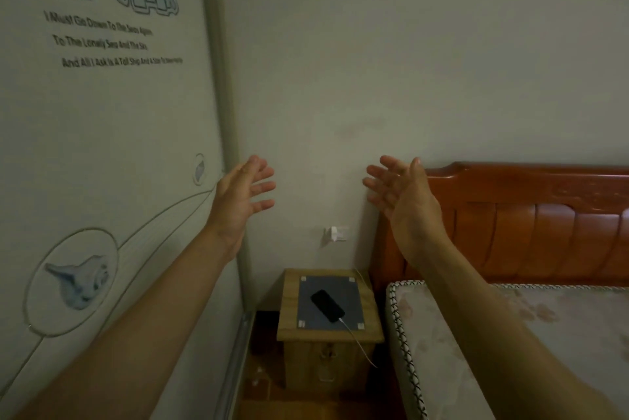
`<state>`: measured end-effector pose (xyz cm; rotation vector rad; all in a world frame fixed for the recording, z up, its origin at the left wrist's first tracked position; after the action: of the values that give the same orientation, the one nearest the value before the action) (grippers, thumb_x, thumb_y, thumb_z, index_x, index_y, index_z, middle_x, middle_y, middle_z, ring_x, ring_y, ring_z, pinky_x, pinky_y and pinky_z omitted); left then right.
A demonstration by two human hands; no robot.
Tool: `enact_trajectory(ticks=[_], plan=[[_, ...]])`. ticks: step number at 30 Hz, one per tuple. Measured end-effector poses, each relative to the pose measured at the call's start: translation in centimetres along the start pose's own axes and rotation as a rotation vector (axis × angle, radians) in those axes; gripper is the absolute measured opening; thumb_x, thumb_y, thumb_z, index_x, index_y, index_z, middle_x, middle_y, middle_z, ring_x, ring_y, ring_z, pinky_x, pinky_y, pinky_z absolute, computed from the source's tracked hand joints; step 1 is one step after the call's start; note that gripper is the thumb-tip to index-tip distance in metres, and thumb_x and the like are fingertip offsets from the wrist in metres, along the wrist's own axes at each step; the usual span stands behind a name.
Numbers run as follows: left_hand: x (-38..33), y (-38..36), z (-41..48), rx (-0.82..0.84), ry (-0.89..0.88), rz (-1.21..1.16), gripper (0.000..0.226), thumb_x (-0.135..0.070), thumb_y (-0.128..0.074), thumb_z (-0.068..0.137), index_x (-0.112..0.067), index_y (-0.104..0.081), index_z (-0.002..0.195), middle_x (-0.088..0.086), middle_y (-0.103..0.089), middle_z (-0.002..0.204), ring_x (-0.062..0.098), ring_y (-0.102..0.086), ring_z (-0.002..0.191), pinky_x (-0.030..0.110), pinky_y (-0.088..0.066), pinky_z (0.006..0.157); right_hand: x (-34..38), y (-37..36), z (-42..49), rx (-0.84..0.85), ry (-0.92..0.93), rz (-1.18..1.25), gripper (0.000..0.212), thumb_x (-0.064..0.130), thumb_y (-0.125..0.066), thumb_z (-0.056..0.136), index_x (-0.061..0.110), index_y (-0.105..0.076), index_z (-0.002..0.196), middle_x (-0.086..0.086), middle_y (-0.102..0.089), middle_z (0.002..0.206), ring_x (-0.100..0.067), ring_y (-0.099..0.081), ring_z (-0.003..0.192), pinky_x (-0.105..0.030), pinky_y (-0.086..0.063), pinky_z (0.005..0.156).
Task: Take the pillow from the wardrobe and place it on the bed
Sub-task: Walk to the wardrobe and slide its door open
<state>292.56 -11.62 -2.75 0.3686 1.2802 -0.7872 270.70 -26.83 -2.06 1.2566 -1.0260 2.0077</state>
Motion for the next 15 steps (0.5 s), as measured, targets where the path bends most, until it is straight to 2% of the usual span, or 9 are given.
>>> enact_trajectory(ticks=[4, 15], plan=[[2.9, -1.0, 5.7, -0.039, 0.027, 0.019, 0.036, -0.048, -0.047, 0.097, -0.02, -0.062, 0.113, 0.007, -0.067, 0.121, 0.022, -0.066, 0.107, 0.042, -0.055, 0.087, -3.4, -0.4, 6.4, 0.043, -0.039, 0.031, 0.056, 0.049, -0.02, 0.102, 0.016, -0.055, 0.131, -0.006, -0.065, 0.127, -0.022, -0.063, 0.115, -0.039, -0.049, 0.099], [5.1, -4.2, 20.2, -0.151, 0.001, 0.033, 0.035, -0.043, -0.046, 0.098, -0.016, -0.062, 0.115, 0.01, -0.067, 0.121, 0.024, -0.065, 0.107, 0.045, -0.053, 0.091, -7.7, -1.5, 23.9, 0.12, -0.061, 0.099, 0.055, 0.05, -0.02, 0.102, 0.018, -0.057, 0.128, -0.005, -0.068, 0.122, -0.021, -0.065, 0.112, -0.036, -0.051, 0.096]])
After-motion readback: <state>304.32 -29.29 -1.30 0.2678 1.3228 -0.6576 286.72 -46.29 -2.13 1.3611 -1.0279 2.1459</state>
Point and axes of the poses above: each hand's wrist, its own z-axis towards the middle knuckle, its own y-axis out of the back of the hand, x = y × z, the point moved 8 cm from there along z, towards the middle knuckle
